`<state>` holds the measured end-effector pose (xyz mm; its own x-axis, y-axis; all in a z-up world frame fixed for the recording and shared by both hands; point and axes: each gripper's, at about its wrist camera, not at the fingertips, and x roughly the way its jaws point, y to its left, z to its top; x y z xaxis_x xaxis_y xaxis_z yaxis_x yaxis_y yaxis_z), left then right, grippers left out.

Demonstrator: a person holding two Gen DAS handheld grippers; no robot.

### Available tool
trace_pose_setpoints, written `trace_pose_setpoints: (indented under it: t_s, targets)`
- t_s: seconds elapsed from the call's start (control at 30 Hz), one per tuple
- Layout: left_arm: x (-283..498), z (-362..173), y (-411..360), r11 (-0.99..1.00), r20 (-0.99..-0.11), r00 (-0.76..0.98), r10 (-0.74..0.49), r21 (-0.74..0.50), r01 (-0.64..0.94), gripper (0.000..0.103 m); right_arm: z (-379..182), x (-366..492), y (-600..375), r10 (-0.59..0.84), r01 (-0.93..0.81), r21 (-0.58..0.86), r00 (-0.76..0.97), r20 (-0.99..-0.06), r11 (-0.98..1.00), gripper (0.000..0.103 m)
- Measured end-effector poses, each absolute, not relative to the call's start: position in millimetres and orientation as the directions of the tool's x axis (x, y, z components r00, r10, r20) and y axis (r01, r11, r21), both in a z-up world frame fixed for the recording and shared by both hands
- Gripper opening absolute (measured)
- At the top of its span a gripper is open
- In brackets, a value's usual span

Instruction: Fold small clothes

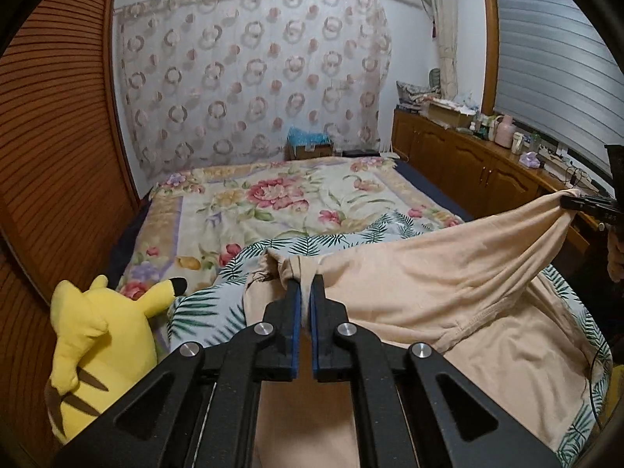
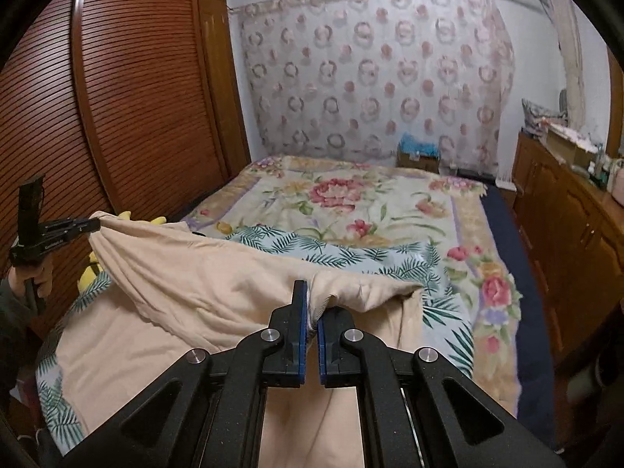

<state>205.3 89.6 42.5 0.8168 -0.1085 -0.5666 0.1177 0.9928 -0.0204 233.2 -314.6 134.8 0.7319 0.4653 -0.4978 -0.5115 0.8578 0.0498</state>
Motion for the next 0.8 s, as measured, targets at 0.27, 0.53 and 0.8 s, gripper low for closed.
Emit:
trace_pose_setpoints:
  t_s: [0.27,0.53,0.8]
  targets:
    - [139.6,57.5,93.5,0.995,-0.527,0.845,-0.095,-0.019,0.100,0.004,133.9,172.6,-339.3,0.452,-0.495,0.037,0.757,-0.471,0.868,0.004]
    - [77.4,58.7,99.0,0.996,-0.507,0.858,-0.083,-0.028,0.080,0.004,129.9,102.3,-356.8,0.450,-0.485,0.054,0.757,-0.475,0.873,0.004]
    - [48.0,2.4,107.2,0.995,-0.604,0.792,-0.092,-0.074,0.059,0.004,69.5,70.7,-364.3,0.406,-0.454,0.070,0.704,-0.583,0.888,0.004]
